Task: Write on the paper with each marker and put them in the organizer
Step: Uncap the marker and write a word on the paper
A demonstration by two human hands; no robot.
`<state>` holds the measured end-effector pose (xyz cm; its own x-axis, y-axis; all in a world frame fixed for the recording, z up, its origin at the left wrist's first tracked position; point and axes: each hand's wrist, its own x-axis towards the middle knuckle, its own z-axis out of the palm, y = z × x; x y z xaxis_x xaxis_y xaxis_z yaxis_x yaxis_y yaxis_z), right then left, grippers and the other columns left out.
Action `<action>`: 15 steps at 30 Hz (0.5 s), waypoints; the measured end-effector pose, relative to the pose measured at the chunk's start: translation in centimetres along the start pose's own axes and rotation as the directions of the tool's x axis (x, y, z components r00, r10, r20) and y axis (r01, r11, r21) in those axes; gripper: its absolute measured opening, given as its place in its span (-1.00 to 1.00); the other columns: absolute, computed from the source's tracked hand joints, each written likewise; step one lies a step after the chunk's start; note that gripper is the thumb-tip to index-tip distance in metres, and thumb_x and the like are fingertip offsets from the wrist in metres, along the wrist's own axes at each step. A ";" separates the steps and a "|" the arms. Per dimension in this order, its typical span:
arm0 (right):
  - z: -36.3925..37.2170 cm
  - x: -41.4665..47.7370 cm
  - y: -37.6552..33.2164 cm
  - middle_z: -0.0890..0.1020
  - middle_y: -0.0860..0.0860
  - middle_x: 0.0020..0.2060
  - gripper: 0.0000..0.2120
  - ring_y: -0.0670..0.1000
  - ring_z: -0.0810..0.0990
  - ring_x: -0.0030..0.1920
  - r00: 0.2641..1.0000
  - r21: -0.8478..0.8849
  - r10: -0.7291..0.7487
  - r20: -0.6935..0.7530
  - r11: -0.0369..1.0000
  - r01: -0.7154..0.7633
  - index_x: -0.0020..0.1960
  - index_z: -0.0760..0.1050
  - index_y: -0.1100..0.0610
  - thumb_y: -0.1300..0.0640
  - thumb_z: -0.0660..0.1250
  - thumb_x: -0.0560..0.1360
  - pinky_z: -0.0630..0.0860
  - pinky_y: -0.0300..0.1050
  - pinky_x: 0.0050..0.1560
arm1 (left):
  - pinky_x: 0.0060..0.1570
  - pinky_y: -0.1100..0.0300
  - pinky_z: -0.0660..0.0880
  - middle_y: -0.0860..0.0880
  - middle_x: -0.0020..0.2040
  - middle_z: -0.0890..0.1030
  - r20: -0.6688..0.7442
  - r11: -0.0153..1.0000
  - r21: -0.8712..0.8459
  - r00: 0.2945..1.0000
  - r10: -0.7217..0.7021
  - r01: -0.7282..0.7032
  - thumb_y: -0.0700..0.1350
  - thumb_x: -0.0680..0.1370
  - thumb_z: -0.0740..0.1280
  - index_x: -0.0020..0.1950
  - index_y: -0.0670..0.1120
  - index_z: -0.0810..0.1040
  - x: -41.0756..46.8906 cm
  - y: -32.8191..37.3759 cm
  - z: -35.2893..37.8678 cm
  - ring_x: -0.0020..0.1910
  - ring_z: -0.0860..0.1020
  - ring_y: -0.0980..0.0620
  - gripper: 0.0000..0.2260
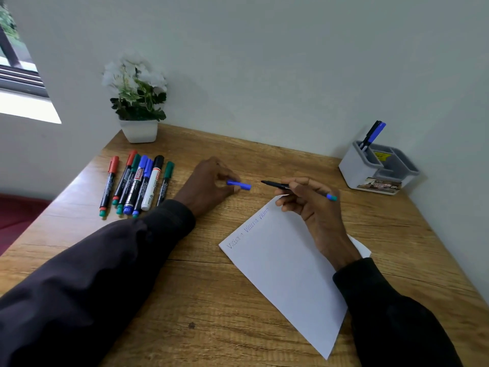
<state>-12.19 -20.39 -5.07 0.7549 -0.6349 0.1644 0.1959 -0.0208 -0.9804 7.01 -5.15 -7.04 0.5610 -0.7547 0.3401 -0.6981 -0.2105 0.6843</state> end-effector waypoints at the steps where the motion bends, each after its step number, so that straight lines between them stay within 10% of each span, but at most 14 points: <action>1: 0.0 -0.1 -0.1 0.74 0.31 -0.11 -0.83 0.18 0.73 -0.26 1.000 0.002 0.004 0.007 1.000 -0.004 0.06 0.66 0.33 0.37 0.28 0.63 0.65 -0.13 -0.24 | 0.01 0.10 0.54 0.03 -0.03 0.57 0.004 1.000 0.001 1.000 0.001 -0.001 -0.12 0.44 0.51 0.04 -0.01 0.70 0.0 -0.1 0.0 -0.01 0.52 0.08 -0.82; 15: 0.1 -0.6 -0.6 0.76 0.25 -0.13 -0.88 0.29 0.76 -0.18 0.993 -0.138 -0.115 -0.035 0.984 0.109 0.06 0.68 0.35 0.31 0.44 0.56 0.69 -0.05 -0.19 | -0.11 0.41 0.47 -0.10 -0.06 0.69 0.000 0.949 -0.312 0.999 -0.038 0.036 -0.21 0.51 0.43 0.05 -0.11 0.68 -0.5 1.4 -1.0 -0.06 0.60 0.06 -0.87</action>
<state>-12.65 -19.93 -4.57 0.7047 -0.6551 0.2723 0.1891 -0.1965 -0.9621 6.23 -4.44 -5.59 0.5876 -0.7458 0.3138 -0.5037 -0.0336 0.8632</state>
